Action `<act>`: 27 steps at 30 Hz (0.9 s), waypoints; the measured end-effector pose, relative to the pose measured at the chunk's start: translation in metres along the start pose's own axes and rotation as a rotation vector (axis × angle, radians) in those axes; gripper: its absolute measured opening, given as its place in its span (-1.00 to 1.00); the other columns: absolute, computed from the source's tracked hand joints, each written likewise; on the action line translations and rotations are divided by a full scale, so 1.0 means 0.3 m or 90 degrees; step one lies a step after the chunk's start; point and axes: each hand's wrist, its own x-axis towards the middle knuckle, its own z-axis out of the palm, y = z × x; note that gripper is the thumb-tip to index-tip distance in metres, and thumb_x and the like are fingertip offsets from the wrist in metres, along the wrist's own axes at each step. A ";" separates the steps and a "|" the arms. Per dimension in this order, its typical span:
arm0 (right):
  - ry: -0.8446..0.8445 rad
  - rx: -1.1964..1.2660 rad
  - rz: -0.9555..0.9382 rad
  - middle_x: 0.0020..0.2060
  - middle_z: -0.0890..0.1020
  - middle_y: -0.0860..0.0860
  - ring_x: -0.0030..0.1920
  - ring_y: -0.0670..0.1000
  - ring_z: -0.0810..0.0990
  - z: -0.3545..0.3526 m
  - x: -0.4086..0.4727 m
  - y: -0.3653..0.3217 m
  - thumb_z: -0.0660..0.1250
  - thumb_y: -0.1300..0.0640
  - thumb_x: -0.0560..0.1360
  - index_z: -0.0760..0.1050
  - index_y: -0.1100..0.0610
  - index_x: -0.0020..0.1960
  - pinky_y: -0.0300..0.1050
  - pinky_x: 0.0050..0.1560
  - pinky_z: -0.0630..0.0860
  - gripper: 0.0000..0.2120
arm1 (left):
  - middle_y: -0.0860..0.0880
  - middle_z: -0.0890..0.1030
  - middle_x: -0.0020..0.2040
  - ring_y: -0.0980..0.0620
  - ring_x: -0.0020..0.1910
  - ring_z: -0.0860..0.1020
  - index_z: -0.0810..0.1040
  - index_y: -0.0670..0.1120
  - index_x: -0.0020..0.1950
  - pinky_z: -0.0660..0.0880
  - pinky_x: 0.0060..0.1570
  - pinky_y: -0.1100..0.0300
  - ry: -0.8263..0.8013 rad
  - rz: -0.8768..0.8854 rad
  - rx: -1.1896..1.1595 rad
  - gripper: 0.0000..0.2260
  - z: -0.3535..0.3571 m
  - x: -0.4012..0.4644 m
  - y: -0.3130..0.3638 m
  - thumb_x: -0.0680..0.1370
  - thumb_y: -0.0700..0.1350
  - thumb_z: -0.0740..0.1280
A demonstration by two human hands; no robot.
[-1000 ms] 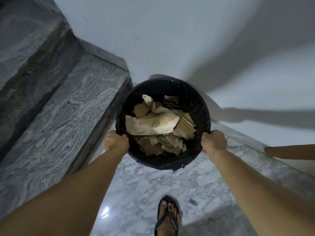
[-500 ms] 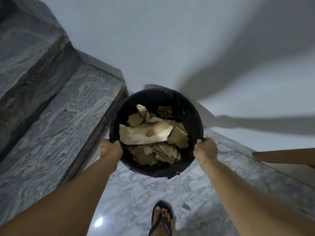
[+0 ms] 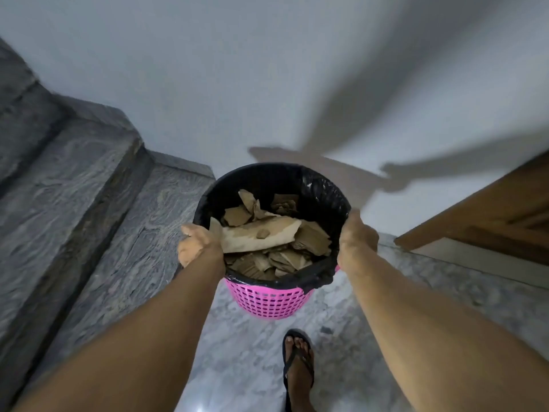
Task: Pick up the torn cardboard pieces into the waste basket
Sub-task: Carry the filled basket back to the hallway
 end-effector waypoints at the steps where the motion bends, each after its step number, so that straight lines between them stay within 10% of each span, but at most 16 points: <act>1: 0.011 -0.005 -0.021 0.12 0.61 0.18 0.12 0.22 0.60 -0.034 -0.032 -0.004 0.19 -0.20 0.58 0.49 0.31 0.24 0.03 0.13 0.55 -0.42 | -0.32 0.38 0.40 -0.26 0.38 0.37 0.31 -0.32 0.43 0.28 0.34 -0.04 -0.018 -0.012 -0.020 -0.49 -0.029 -0.013 0.008 0.68 0.04 -0.06; 27: 0.353 0.031 -0.183 0.22 0.56 0.33 0.25 0.31 0.52 -1.414 -0.485 0.207 0.04 -0.04 0.68 0.48 0.41 0.24 0.08 0.19 0.45 -0.47 | -0.33 0.56 0.18 -0.31 0.16 0.53 0.50 -0.33 0.24 0.43 0.10 -0.08 -0.268 0.311 0.020 -0.36 -0.369 -1.175 -0.168 0.63 0.22 0.01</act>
